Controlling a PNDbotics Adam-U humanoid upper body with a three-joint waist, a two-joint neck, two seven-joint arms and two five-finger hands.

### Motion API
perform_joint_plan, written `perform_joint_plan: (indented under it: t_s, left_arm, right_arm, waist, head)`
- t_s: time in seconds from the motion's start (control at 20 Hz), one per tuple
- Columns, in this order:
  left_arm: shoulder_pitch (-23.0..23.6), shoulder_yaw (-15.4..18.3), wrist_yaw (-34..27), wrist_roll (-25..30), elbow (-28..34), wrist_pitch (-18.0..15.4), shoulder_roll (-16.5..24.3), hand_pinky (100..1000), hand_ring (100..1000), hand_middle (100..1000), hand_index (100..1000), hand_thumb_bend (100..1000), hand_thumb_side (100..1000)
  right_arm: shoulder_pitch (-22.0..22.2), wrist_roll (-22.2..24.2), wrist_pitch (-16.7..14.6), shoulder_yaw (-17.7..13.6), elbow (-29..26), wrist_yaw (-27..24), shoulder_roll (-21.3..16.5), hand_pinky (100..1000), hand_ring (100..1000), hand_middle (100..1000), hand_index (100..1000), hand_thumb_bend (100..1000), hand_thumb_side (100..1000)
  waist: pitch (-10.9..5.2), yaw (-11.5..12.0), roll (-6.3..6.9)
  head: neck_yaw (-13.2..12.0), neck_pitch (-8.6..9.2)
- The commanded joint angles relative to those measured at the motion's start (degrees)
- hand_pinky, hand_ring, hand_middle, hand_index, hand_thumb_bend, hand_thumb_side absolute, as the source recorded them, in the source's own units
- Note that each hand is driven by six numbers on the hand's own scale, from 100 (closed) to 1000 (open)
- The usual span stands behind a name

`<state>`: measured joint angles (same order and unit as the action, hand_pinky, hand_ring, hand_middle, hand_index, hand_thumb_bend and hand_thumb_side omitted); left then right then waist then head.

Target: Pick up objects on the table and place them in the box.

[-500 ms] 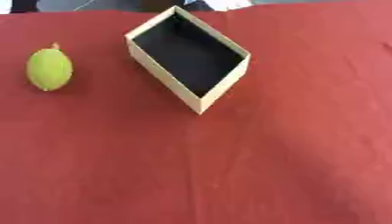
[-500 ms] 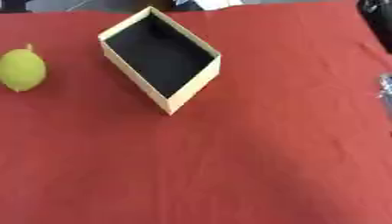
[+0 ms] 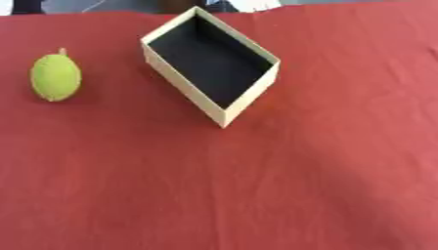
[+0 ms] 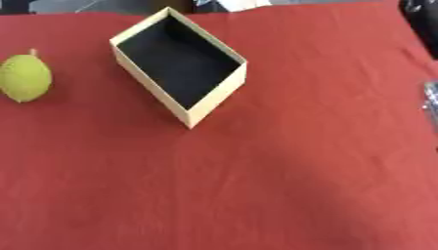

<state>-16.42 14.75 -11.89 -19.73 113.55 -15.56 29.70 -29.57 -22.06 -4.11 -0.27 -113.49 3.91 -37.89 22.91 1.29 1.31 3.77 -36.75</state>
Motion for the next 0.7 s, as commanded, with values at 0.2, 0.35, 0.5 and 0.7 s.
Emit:
perform_joint_plan:
  t_s: [0.2,0.35,0.5,0.7]
  left_arm:
    - [0.5,1.3,4.7,1.7,1.0,2.3,7.2,727,669,652,824,423,740]
    - [2.2,-0.3,7.3,3.5,1.0,3.7,10.6,723,668,653,826,424,751]
    - [3.9,-2.1,9.8,5.9,0.8,5.3,14.6,724,673,661,831,424,765]
    - [4.8,-4.3,13.2,9.2,-0.8,8.5,20.2,729,685,692,844,417,796]
  right_arm:
    - [-0.6,0.1,-0.2,-0.3,-1.1,-0.1,-1.2,796,766,672,805,117,581]
    - [-0.8,0.2,-0.3,-0.2,-1.1,0.0,-1.4,796,766,673,805,117,580]
    - [-0.9,0.3,-0.3,-0.2,-1.1,0.0,-1.6,796,766,672,805,117,581]
    - [-1.0,0.5,-0.3,0.0,-1.1,-0.2,-1.5,796,766,672,805,116,581]
  waist:
    - [-1.37,0.0,0.17]
    - [-1.29,-0.2,0.38]
    - [-1.25,-0.4,0.57]
    - [-1.21,-0.7,0.66]
  head:
    - [0.0,-0.31]
    - [0.1,-0.27]
    - [0.1,-0.22]
    - [-0.2,-0.11]
